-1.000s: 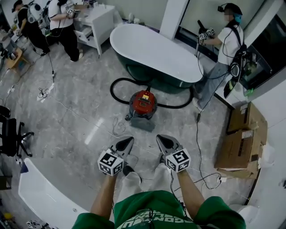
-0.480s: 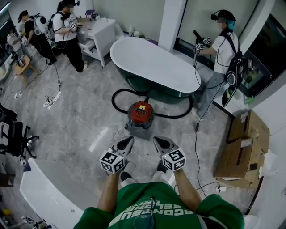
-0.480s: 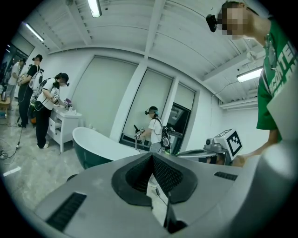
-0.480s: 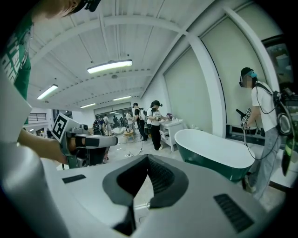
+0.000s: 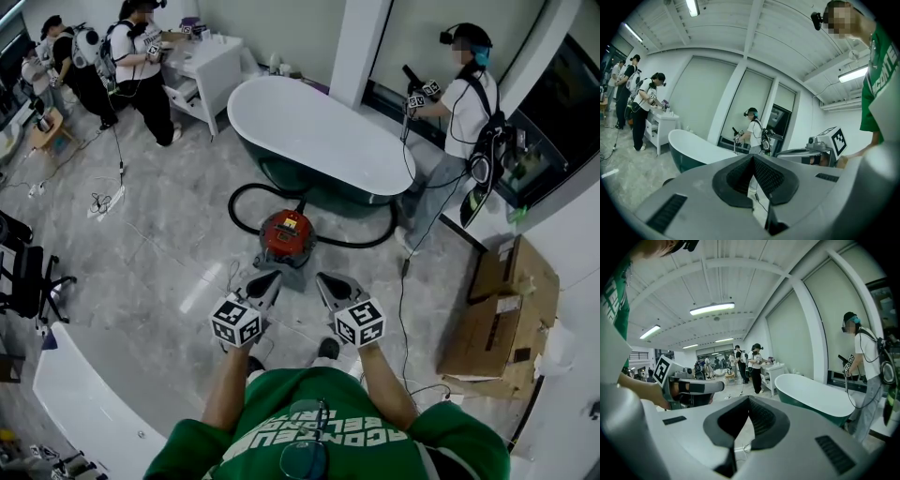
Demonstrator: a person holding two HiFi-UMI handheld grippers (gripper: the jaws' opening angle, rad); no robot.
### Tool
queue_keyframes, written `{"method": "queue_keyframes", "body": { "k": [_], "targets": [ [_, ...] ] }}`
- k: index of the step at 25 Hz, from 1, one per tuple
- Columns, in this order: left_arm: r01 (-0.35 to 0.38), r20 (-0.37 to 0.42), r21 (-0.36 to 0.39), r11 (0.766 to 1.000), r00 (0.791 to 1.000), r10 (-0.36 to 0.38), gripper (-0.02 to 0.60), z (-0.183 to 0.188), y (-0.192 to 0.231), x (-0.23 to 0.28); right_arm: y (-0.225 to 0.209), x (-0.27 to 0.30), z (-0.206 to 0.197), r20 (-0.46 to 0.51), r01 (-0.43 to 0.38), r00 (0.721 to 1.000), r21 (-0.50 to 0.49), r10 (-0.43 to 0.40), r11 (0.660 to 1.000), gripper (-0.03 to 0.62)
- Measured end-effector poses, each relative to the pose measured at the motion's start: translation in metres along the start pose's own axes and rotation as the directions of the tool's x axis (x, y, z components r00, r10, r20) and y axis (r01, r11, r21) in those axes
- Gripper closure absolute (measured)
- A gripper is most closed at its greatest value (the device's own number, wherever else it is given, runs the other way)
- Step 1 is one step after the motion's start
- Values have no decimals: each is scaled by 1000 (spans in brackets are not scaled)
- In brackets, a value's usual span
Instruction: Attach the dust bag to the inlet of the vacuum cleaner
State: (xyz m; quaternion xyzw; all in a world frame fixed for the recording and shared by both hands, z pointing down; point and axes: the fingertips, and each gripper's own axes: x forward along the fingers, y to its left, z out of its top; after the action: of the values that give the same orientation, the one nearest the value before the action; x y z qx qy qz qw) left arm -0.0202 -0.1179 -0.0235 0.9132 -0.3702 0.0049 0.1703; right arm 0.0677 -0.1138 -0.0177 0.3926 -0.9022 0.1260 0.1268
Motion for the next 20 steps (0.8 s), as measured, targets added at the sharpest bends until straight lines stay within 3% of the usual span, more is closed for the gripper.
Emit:
{"method": "queue_keyframes", "body": {
  "k": [20],
  "targets": [
    [24, -19, 10, 1000, 1000, -24, 578, -4, -20, 2, 7, -12, -4, 7, 0, 1000, 16, 0, 1000, 586]
  ]
}}
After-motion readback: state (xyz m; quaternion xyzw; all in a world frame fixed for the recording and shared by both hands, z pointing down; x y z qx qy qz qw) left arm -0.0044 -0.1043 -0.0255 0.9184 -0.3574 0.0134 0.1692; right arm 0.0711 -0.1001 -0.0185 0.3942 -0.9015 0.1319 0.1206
